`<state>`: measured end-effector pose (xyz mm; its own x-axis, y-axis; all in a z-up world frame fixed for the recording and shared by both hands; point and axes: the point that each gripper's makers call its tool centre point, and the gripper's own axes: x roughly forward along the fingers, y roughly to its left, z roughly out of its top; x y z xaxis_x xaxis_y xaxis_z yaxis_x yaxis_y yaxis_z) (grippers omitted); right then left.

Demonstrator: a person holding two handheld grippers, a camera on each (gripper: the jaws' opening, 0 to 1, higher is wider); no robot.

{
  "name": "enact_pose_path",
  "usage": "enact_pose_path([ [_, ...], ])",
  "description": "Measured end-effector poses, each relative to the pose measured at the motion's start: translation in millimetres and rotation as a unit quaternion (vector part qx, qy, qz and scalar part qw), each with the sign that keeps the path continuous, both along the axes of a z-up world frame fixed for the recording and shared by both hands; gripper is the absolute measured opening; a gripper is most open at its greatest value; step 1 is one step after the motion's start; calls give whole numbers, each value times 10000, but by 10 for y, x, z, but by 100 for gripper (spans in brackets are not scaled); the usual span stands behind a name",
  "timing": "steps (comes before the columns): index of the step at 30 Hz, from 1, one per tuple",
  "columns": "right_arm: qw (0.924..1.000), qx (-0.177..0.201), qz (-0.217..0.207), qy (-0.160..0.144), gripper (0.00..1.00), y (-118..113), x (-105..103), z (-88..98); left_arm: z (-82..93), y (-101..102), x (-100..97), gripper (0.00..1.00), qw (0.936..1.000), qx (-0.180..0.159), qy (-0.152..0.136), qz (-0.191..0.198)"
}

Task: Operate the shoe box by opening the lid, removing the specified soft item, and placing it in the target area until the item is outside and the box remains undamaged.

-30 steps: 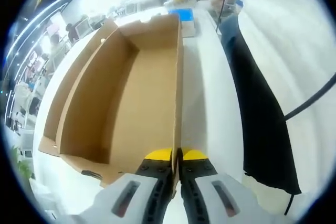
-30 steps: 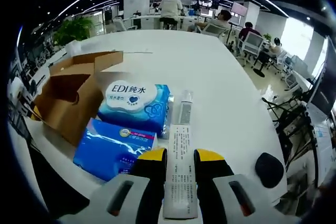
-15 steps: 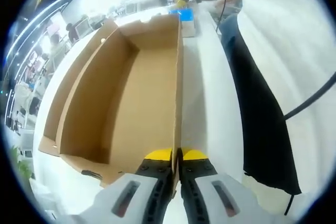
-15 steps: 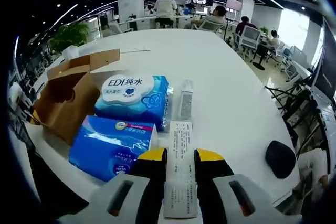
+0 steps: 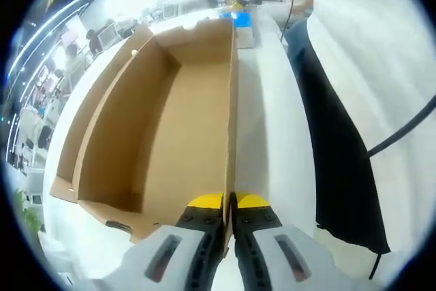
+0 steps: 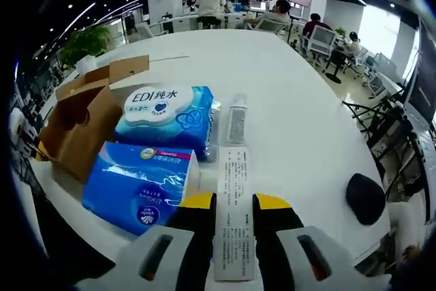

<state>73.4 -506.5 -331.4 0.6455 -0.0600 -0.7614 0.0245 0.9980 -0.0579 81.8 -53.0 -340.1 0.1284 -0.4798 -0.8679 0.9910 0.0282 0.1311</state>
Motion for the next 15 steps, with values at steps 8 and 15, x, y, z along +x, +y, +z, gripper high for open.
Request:
enact_pose_path([
  [8,9999,57,-90,70,20,-3,-6,-6,0,1,1,3,10000,-5,-8,1],
  [15,9998,149,-113,98,22,24,-3,-18,-2,2,1,3,10000,-18,-14,-9],
])
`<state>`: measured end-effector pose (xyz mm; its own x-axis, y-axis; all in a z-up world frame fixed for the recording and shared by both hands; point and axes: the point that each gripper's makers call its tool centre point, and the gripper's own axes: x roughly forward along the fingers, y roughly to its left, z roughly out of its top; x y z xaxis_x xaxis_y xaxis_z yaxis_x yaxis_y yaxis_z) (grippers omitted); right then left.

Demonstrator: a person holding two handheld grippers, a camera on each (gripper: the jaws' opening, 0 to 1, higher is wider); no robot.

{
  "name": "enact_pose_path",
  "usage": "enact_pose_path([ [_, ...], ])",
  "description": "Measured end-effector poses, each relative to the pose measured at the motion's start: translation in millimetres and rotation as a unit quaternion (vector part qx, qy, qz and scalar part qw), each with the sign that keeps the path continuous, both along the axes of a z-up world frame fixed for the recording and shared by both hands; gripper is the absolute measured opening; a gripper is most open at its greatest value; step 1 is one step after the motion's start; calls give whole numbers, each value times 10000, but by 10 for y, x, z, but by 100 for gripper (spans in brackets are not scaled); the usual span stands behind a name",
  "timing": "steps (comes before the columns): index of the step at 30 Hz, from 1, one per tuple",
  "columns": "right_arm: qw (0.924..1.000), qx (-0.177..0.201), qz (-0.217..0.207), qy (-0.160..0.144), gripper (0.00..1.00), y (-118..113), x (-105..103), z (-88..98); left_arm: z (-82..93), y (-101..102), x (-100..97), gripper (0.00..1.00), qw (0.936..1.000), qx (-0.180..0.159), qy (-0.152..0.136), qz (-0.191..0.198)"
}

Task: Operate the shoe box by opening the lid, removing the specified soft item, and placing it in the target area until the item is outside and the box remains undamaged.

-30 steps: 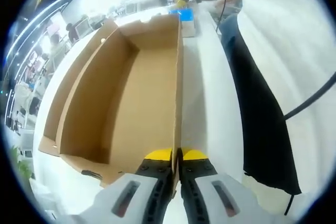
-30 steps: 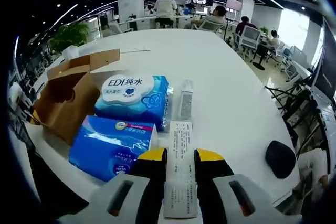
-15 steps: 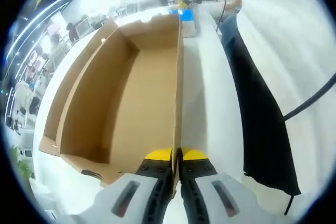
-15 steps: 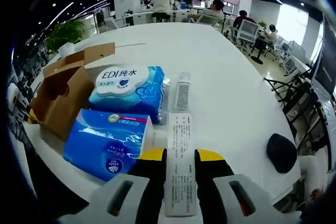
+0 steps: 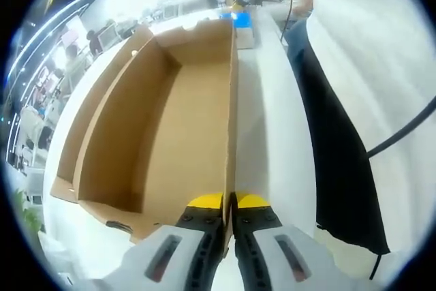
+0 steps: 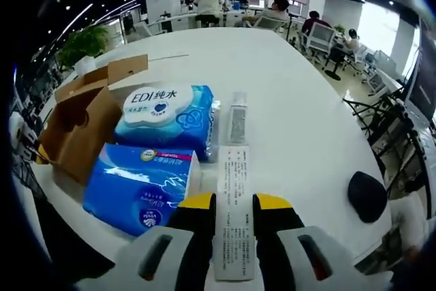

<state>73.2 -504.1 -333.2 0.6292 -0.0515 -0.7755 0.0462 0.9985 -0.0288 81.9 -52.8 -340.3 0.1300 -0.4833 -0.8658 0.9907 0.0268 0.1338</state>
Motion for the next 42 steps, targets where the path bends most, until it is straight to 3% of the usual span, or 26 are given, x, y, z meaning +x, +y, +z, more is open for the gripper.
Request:
enact_pose_path([
  [7,10000,-47,-45,-17,35,-26,-39,15,6,-3,-2,3,10000,-6,-18,-1],
  [15,9991,103,-353,-214,38,-83,-1,183,6,-5,-2,3,10000,-4,-14,-4],
  [17,9984,-310,-386,-272,43,-178,18,257,3,-3,0,3,10000,2,1,-1],
  [19,9972,-404,-482,-398,44,-211,37,331,1,-5,-1,3,10000,20,27,5],
  [24,9925,231,-674,-996,55,-21,160,572,0,-3,-7,3,10000,21,28,-7],
  [26,9889,528,-742,-1176,65,70,200,670,0,-2,-8,3,10000,17,17,-16],
  [30,9878,620,-625,-1287,73,149,227,785,-3,-2,-7,3,10000,18,16,-27],
  [33,9843,605,-646,-1530,86,167,291,962,-1,-5,-8,3,10000,21,2,-43],
  [35,9822,603,-614,-1669,85,179,316,1057,1,-5,-12,3,10000,13,-25,-46],
  [36,9760,833,-614,-1918,86,234,376,1169,1,-6,-12,3,10000,20,-27,-44],
  [38,9726,734,-568,-2132,88,217,411,1276,1,-4,-8,3,10000,24,-5,-34],
  [42,9657,1056,-623,-2289,86,278,443,1406,7,-5,-9,3,10000,21,-2,-35],
])
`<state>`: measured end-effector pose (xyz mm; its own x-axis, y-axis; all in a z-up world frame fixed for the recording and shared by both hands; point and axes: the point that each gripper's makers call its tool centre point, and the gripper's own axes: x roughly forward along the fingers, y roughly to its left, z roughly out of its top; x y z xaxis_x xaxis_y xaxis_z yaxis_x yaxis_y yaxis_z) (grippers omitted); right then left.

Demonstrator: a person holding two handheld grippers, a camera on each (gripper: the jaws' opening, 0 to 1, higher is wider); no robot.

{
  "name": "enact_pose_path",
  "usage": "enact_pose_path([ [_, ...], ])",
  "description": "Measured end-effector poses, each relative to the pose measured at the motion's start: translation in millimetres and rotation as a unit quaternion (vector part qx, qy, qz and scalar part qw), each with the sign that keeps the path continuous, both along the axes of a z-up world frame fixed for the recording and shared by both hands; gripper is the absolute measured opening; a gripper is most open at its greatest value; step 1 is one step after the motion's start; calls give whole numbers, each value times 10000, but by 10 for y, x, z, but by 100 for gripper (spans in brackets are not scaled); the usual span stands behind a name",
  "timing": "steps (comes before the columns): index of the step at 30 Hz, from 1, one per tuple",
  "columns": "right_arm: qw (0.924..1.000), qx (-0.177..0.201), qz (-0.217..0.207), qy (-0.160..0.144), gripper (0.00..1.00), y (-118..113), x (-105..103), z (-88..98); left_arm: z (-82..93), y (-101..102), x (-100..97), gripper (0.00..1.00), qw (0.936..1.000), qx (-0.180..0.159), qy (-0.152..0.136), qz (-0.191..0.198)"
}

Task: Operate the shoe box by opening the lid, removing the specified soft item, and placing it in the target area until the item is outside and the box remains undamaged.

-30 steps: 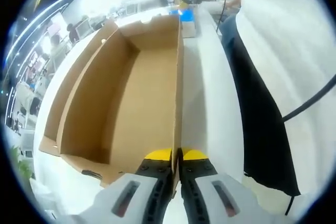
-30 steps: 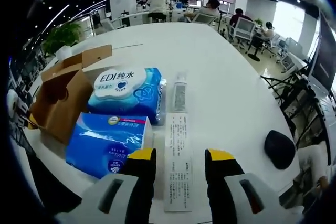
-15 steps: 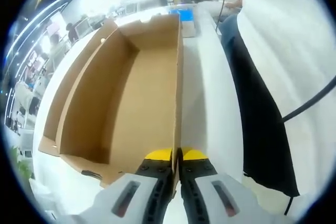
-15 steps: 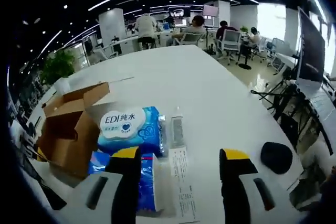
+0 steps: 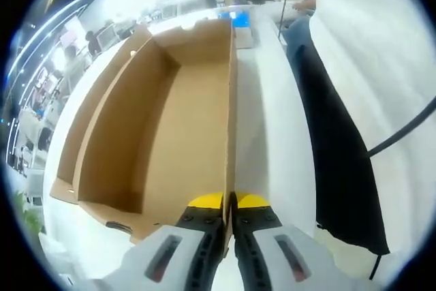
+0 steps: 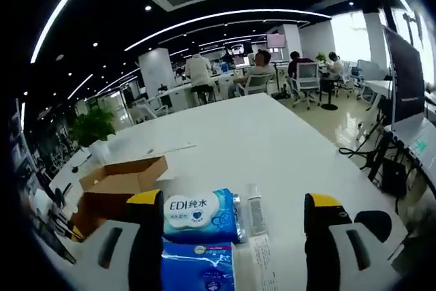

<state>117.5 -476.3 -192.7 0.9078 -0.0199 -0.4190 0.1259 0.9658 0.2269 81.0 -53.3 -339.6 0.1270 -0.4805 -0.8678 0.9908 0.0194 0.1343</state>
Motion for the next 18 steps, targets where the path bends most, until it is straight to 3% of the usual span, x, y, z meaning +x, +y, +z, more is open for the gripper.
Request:
enact_pose_path([
  [1,10000,-20,-25,-3,82,-7,-5,29,-1,1,1,3,10000,1,-8,-4],
  [2,9995,-314,25,81,76,-35,-21,46,-1,2,0,3,10000,-4,-19,-4],
  [3,9980,-550,101,294,63,-50,-60,29,-2,3,1,3,10000,-15,-42,-4],
  [4,9974,-666,84,280,58,-58,-50,82,-3,4,0,3,10000,-19,-72,-13],
  [7,9990,-409,169,-16,64,2,16,261,1,5,2,3,9999,-18,-103,-16],
  [11,9981,-564,237,-116,69,-19,66,440,-8,10,11,3,10000,-13,-89,-34],
  [13,9977,-605,304,-45,83,-17,106,479,-8,11,11,3,10000,-11,-75,-38],
  [15,9963,-685,516,55,81,41,110,514,-6,10,11,3,10000,-9,-69,-34],
  [18,9951,-685,710,-56,79,133,160,606,-8,12,10,3,10000,-13,-54,-19],
])
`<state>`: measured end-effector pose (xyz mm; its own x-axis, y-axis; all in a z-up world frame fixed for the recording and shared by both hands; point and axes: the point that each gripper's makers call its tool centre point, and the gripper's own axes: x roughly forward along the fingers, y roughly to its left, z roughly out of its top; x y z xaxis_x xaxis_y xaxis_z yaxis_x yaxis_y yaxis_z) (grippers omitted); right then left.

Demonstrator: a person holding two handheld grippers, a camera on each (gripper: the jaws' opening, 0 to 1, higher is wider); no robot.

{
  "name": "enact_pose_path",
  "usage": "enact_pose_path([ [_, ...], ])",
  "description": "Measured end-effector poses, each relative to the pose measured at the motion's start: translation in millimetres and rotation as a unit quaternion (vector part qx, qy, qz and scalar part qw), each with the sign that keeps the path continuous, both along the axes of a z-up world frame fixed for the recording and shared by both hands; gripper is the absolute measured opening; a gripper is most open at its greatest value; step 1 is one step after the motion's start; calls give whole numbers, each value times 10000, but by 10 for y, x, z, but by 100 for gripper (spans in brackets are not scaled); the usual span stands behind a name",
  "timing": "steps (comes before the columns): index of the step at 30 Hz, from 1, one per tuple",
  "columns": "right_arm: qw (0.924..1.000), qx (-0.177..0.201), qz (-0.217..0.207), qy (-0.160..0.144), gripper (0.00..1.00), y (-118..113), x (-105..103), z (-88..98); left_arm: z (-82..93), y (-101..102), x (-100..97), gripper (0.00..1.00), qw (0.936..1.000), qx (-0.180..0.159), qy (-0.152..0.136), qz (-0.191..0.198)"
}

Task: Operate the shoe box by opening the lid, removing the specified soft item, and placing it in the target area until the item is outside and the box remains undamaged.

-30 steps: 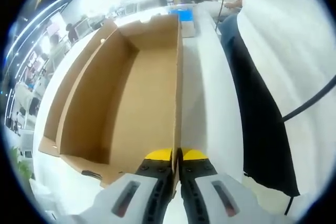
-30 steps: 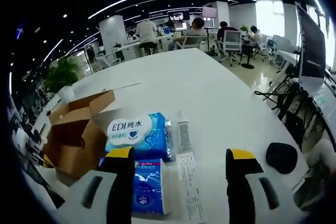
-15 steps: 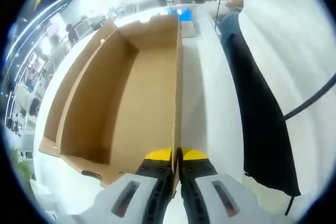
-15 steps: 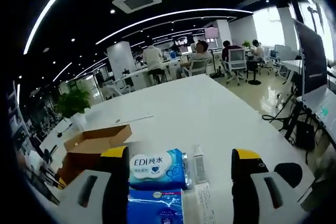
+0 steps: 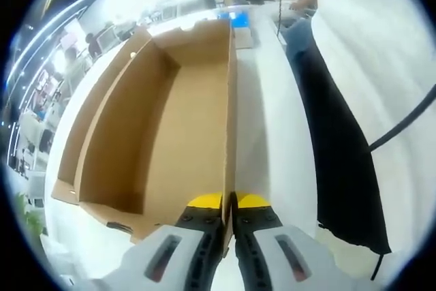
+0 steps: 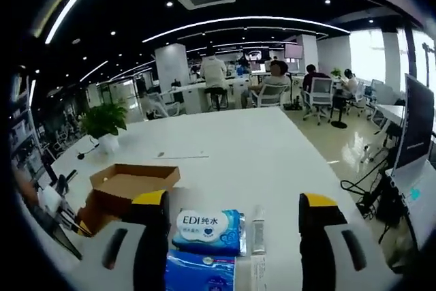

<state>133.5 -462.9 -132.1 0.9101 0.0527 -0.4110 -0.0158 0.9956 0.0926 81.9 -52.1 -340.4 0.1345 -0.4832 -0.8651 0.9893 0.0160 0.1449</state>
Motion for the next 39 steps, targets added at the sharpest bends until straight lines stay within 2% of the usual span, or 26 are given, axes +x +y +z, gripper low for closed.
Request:
enact_pose_path([
  [5,9997,87,221,-81,73,165,58,78,2,1,-3,3,10000,29,57,-7],
  [9,9994,30,328,-138,59,300,90,111,2,1,-2,3,10000,14,48,-3],
  [11,9992,82,349,-175,62,374,116,119,5,-1,-5,3,10000,19,59,27],
  [18,9992,9,349,-202,56,446,130,158,6,-4,-7,3,10000,-8,11,2],
  [21,9986,-285,447,-54,51,463,105,115,10,-6,-9,3,10000,3,6,-8],
  [23,9982,-163,555,-179,52,541,106,170,8,-6,-9,3,10000,3,11,-29],
  [26,9969,312,687,-230,59,722,116,242,4,-6,-11,3,10000,10,38,-41],
  [27,9950,436,860,-257,60,817,116,268,6,-7,-12,3,10000,16,63,-48],
  [29,9958,341,828,-206,58,839,125,261,8,-8,-13,2,10000,10,79,-57],
  [31,9953,247,931,-98,51,899,112,244,5,-8,-17,2,9999,-5,53,-98],
  [32,9951,231,949,-138,49,938,116,262,6,-9,-17,3,9999,-12,41,-104],
  [37,9944,297,1010,-136,53,1089,158,270,11,-13,-13,3,10000,-45,-40,-58],
  [39,9945,42,1035,-124,52,1111,178,255,11,-14,-13,3,10000,-37,-43,-57],
])
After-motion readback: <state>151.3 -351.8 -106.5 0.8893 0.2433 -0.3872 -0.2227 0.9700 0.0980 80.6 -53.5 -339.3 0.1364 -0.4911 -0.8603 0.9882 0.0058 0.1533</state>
